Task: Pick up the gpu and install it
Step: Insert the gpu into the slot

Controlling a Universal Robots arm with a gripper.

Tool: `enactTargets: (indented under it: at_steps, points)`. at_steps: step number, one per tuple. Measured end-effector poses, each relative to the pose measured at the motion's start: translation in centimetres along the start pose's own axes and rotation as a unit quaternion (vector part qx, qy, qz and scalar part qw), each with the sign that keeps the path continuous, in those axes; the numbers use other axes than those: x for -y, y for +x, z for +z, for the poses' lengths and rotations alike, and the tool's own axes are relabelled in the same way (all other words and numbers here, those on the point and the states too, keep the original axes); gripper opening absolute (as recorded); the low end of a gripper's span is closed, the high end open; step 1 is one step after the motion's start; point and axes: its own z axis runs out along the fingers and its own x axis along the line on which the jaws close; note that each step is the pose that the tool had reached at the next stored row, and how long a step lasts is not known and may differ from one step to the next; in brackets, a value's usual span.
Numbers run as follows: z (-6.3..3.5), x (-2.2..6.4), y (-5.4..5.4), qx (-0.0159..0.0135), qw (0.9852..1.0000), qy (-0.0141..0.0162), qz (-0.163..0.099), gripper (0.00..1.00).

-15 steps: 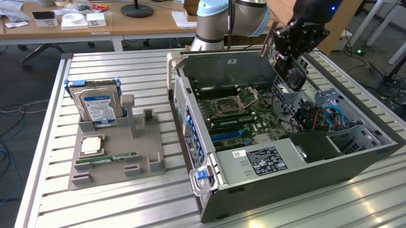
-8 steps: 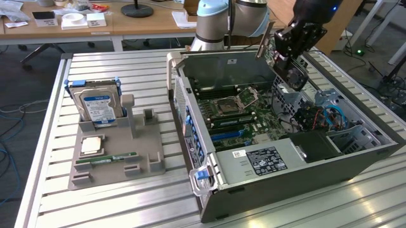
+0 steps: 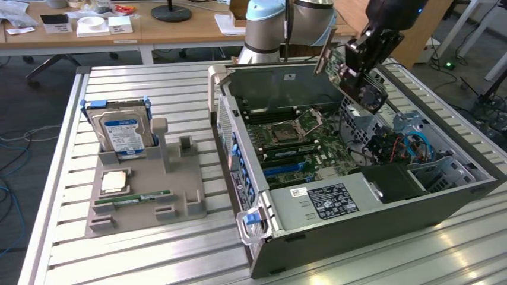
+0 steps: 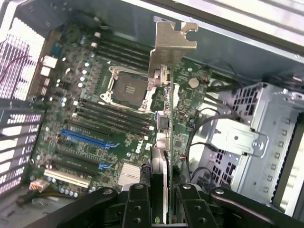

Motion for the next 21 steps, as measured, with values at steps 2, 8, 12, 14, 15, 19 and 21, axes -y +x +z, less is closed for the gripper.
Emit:
enactTargets:
  at_steps: [2, 8, 12, 14, 15, 19, 21]
  points:
    - [0.01, 0.00, 0.00, -0.0012, 0.9998, -0.0004, -0.018, 0.27]
    - [0.03, 0.00, 0.00, -0.0047, 0.9976, -0.0016, -0.069, 0.27]
    - [0.05, 0.00, 0.00, -0.0072, 0.9945, -0.0024, -0.105, 0.27]
    - [0.06, 0.00, 0.00, -0.0084, 0.9925, -0.0028, -0.122, 0.27]
    - [0.06, 0.00, 0.00, -0.0090, 0.9914, -0.0030, -0.131, 0.27]
    - [0.08, 0.01, 0.00, -0.0114, 0.9861, -0.0039, -0.166, 0.27]
    - [0.09, 0.01, 0.00, -0.0126, 0.9830, -0.0042, -0.183, 0.27]
